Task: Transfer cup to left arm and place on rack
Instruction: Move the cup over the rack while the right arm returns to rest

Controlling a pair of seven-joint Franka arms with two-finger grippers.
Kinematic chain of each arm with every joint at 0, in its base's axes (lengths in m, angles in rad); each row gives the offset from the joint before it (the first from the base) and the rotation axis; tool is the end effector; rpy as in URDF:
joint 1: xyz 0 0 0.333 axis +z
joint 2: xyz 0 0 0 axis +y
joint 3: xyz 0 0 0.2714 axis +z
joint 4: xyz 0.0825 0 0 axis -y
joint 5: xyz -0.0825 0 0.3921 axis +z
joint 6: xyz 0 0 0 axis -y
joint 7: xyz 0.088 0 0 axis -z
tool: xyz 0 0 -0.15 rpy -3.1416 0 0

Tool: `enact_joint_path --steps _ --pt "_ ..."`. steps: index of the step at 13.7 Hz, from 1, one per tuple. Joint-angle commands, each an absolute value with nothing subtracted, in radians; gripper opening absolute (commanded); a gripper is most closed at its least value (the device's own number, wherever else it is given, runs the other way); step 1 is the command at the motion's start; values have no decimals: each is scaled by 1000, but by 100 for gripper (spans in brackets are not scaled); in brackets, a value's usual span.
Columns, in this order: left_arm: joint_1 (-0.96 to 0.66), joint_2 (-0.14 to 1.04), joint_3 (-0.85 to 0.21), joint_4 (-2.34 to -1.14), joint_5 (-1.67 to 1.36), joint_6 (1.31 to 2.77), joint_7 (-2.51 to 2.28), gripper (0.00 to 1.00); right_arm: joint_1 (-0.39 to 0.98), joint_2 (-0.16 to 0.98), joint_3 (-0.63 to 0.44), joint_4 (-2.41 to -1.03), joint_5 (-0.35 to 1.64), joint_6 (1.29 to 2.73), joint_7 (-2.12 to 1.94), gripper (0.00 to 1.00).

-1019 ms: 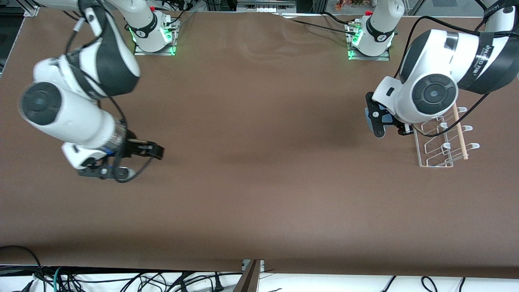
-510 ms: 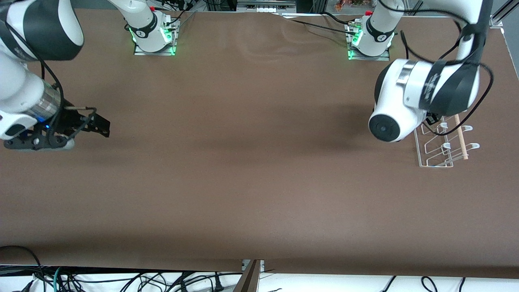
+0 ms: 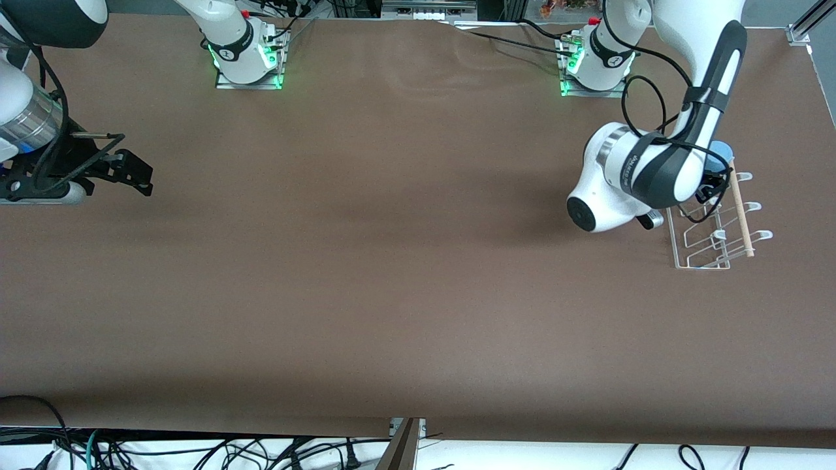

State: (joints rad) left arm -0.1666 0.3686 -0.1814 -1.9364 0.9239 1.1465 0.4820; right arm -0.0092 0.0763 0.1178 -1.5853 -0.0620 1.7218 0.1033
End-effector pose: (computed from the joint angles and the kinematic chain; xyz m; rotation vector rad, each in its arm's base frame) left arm 0.4833 -0.0275 0.2590 -1.7068 0.9720 1.3142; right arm 0.5953 0.0548 0.5000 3.0940 0.0188 0.1021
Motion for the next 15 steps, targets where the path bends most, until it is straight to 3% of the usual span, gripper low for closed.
enact_joint_path --steps 1,4,11,15 --pt "-121 223 -186 -2182 983 1279 419 0 -17 61 121 -1591 -84 1720 86 100" --pt "-66 196 -186 -2250 1015 1368 417 0 -17 78 123 -1572 -101 1717 83 100" --pt "-26 229 -184 -2256 1032 1457 413 0 -20 78 121 -1572 -98 1724 92 100" --pt "0 245 -184 -2260 1052 1497 411 8 -17 83 123 -1569 -98 1727 95 100"
